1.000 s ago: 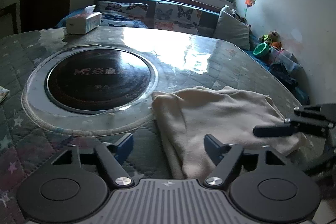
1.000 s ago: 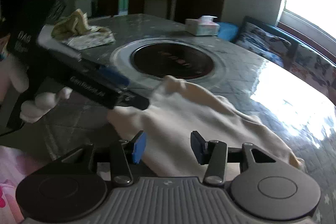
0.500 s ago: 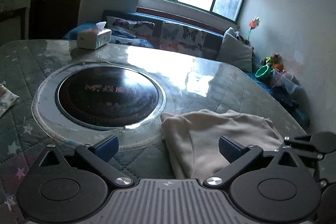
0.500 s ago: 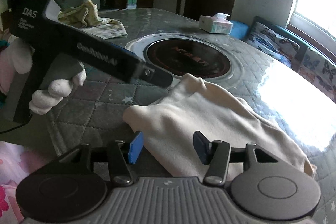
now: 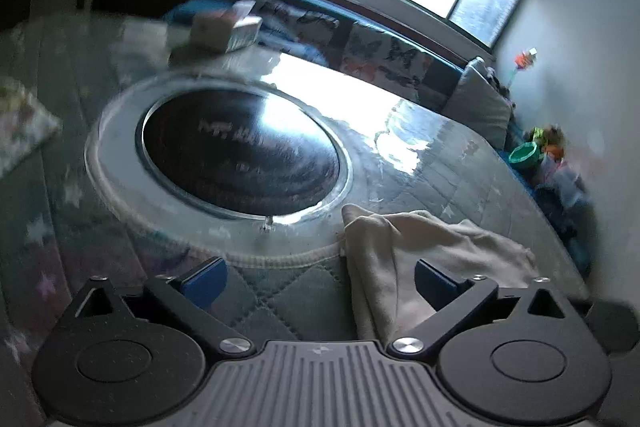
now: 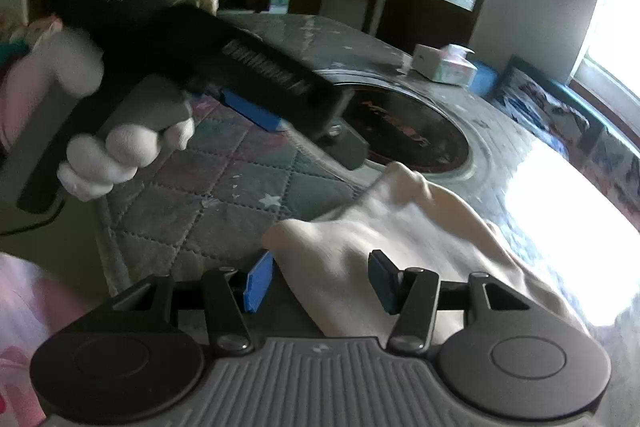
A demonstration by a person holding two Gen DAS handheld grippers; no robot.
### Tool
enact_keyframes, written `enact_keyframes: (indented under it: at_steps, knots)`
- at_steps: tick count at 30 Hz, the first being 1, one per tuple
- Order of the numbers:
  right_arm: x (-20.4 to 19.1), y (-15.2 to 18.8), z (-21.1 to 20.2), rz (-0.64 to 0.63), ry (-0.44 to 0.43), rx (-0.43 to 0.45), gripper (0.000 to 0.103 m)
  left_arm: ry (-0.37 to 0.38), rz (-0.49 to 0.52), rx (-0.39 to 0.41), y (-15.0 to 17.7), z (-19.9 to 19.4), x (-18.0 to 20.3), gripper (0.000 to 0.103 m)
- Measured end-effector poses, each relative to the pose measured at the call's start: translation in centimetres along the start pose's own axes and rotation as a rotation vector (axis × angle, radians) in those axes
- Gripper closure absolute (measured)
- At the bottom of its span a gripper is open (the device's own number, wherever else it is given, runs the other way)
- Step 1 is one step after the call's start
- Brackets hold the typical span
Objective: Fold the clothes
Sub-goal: 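Grasp the sweatshirt edge with the left tool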
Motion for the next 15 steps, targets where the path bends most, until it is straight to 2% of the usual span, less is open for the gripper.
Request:
enact_keyframes:
  at_steps: [4,5,7,9,15]
  knots:
    - [-1.0,-0.3,1.3,-0.078,0.021,-0.013,0.052,0.069,-0.109,-0.052,0.2,0.5,-0.8,0.011]
    - [-1.0,-0.3,1.4,-0.084,0.027,-0.011,0.057,0.080,-0.121,-0.060,0.3,0.6,-0.8,0.012]
    - [-0.9,-0.5,1.5,-0.072,0.032,-0.005,0.076,0.100,-0.142,-0.073,0.4,0.8,-0.7,0.014]
    - [-0.1,-0.8,1.1,-0.019,0.016,0.014,0.085,0.122,-0.161,-0.085,0.5,0.9,-0.4,0.014]
    - [2.7,-1.4,-1.1,0.164,-0.061,0.082,0.088,0.183,-0.242,-0.130,0.6,2.0,0.8,0.014]
Point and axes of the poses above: each gripper's, at about its wrist camera, not at the fingertips, and z roughly the way its jaws point, x to its right, y to its underside, the point moved 7 cm from there along z, roughly the way its jaws point, and after that the axes turned 6 degrees about -x, right-handed, at the moved point
